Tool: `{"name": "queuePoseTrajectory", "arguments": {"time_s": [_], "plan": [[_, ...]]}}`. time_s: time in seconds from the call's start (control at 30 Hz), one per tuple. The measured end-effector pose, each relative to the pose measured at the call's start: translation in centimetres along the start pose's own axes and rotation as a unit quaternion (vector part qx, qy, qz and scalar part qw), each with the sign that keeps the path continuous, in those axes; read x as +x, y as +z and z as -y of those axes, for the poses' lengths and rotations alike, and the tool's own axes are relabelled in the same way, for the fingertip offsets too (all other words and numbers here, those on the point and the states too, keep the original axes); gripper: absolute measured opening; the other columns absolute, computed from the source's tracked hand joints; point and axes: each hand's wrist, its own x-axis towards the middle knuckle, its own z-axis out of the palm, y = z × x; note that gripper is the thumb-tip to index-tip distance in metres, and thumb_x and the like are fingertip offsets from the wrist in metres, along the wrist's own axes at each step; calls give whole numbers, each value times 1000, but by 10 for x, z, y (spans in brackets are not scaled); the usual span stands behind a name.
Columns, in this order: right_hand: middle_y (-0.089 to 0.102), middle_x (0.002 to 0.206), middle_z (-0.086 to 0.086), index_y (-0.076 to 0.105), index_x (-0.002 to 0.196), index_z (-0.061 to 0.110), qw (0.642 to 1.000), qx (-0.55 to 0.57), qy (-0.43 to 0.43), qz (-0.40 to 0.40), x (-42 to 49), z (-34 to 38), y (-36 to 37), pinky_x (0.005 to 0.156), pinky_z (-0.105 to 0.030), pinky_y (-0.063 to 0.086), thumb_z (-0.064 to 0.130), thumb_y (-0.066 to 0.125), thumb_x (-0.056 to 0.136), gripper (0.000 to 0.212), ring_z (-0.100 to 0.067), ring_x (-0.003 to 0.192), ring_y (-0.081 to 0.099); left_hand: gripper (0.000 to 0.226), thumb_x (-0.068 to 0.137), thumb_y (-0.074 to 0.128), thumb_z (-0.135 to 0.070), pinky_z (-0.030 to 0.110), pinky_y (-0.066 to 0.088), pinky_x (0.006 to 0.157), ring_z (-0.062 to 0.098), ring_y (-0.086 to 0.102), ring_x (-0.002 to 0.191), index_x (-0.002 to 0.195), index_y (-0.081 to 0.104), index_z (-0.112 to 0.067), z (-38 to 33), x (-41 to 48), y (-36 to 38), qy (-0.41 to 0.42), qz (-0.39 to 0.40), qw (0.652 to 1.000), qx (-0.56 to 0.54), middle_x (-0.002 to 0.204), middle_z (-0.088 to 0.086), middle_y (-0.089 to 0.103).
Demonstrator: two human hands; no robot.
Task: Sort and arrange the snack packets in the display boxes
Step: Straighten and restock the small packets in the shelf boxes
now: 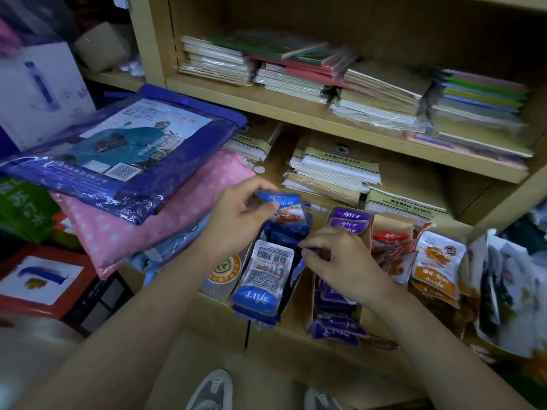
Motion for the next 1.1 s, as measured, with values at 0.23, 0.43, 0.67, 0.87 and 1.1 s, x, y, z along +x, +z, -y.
{"name": "queuePoseTrajectory", "arguments": {"time_s": [0.23, 0.43, 0.67, 0.87, 1.1], "plan": [[67, 84, 6, 65, 87, 21, 987, 95, 46, -117, 0, 1, -2, 68, -27, 56, 21, 79, 86, 13, -5, 75, 65, 32, 102, 44, -36, 40, 34, 104, 9, 39, 112, 124, 66, -36, 24, 7, 21, -51, 174, 957, 224, 113, -13, 52], [61, 118, 9, 65, 130, 26, 991, 84, -32, -94, 17, 5, 2, 81, -24, 54, 14, 76, 88, 45, -6, 95, 60, 29, 97, 53, -7, 24, 47, 79, 14, 59, 96, 108, 70, -28, 26, 19, -9, -104, 2, 993, 53, 103, -7, 62], [71, 122, -4, 69, 128, 23, 999, -24, 12, -38, 22, 10, 8, 100, -35, 49, 30, 68, 94, 35, -21, 115, 60, 34, 74, 80, -13, 33, 58, 84, 6, 68, 88, 106, 76, -23, 35, 10, -2, -100, 53, 966, 233, 89, -10, 72], [76, 84, 3, 82, 87, 16, 994, -10, 56, -90, 30, 7, 4, 80, -35, 59, 20, 80, 85, 5, -10, 76, 68, 32, 71, 81, -15, 24, 57, 76, 0, 66, 81, 102, 78, -23, 26, 11, 3, -119, 54, 965, 225, 84, -14, 72], [70, 75, 3, 75, 83, 16, 984, -36, 81, -154, 24, 8, 8, 74, -33, 58, 14, 75, 88, 5, -13, 71, 66, 21, 70, 91, -21, 14, 52, 63, -7, 62, 62, 81, 74, -19, 28, 8, 8, -109, 27, 959, 259, 65, -18, 64]]}}
